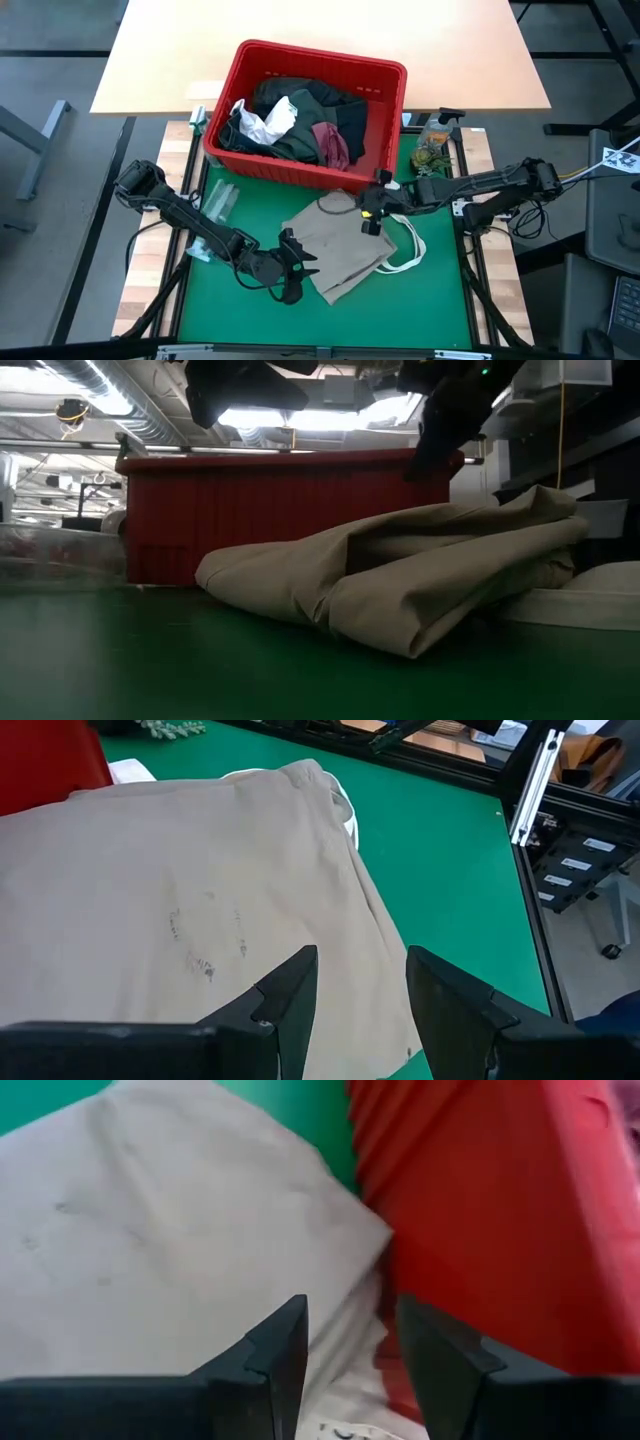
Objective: Fold laundry
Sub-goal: Fold the brown shorts
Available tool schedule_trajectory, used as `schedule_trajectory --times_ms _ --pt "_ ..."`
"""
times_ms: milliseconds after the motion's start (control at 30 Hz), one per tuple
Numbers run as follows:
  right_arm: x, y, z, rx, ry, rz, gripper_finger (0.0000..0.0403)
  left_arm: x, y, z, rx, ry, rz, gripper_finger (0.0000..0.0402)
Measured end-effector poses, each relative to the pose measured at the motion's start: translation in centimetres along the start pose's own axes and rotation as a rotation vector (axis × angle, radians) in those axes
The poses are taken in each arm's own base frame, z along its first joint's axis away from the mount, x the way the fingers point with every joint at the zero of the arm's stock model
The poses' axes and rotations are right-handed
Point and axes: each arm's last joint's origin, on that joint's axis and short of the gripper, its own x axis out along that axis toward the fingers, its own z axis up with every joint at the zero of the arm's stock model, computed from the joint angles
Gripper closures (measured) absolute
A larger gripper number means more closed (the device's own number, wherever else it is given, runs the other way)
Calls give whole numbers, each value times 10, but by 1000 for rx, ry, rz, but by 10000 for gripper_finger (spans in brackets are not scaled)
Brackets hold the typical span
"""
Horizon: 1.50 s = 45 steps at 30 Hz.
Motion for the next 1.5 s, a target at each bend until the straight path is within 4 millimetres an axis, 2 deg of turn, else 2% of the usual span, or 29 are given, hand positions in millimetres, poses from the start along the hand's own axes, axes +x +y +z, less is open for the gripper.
schedule_trajectory --times_ms 433,633,900,1100,1333,1500 --pt "17 -57 0 129 49 -116 247 0 0 0 0 1 0 253" --pt "20 -70 -1 167 60 -133 247 0 0 0 -25 6 -5 253" --pt "12 -60 1 151 34 -1 247 -23 6 13 -125 26 -25 253" --pt "-19 -47 1 116 -42 58 247 -26 6 16 -153 15 -25 253" --pt "-67 -15 -15 57 -48 218 247 -8 7 8 -207 -9 36 253" --pt "-84 12 -32 -4 30 275 247 16 11 -3 -198 -38 123 253"
